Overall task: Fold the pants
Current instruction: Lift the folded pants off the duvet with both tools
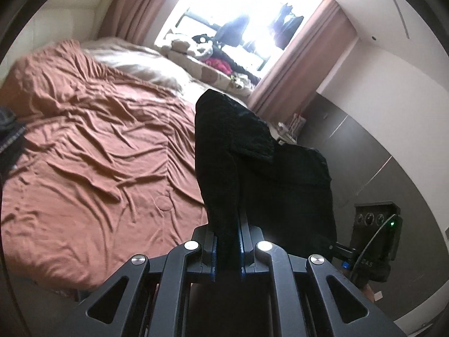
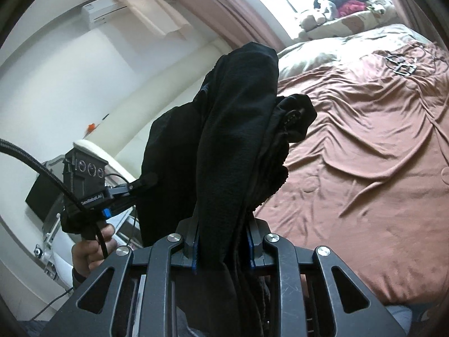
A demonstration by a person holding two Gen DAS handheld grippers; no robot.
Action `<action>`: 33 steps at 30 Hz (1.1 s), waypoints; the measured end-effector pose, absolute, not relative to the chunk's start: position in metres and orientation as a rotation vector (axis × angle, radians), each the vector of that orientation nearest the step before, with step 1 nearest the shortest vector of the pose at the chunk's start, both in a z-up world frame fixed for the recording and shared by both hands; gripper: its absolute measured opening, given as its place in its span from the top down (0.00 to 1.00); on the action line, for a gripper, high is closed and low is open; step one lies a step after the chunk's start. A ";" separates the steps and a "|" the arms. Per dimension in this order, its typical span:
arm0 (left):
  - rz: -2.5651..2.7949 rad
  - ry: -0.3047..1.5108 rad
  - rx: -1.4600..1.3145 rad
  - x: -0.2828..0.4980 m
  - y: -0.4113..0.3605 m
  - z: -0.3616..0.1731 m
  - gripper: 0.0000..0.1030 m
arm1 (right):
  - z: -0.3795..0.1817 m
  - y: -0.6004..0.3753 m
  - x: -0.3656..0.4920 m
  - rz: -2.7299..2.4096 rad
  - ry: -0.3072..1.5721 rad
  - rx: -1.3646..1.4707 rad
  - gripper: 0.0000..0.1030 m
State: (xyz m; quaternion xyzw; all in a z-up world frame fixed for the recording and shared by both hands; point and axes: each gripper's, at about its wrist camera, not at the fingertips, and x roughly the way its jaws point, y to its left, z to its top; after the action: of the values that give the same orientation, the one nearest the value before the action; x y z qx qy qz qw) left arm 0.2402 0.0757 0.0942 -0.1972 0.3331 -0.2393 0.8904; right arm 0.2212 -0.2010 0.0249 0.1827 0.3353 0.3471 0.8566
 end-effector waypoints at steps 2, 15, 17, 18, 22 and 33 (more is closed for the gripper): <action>-0.484 0.673 -0.403 0.227 0.081 0.107 0.89 | 0.035 -0.195 0.212 0.748 0.692 0.373 0.79; -0.402 0.580 -0.400 0.188 0.152 0.161 0.89 | 0.068 -0.139 0.213 0.870 0.646 0.311 0.79; -0.370 0.570 -0.394 0.186 0.165 0.164 0.89 | 0.068 -0.125 0.220 0.885 0.658 0.307 0.79; -0.357 0.570 -0.395 0.186 0.173 0.165 0.90 | 0.066 -0.119 0.227 0.891 0.665 0.304 0.79; -0.311 0.549 -0.399 0.187 0.206 0.168 0.90 | 0.064 -0.086 0.245 0.919 0.675 0.271 0.79; -0.184 0.520 -0.389 0.204 0.308 0.175 0.90 | 0.057 0.008 0.290 0.994 0.696 0.248 0.79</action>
State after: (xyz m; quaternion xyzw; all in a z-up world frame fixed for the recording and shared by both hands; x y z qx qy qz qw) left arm 0.2038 0.3079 0.1753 -0.1906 0.2552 -0.0901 0.9436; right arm 0.2897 0.0078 0.0570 0.1160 0.3262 0.4660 0.8143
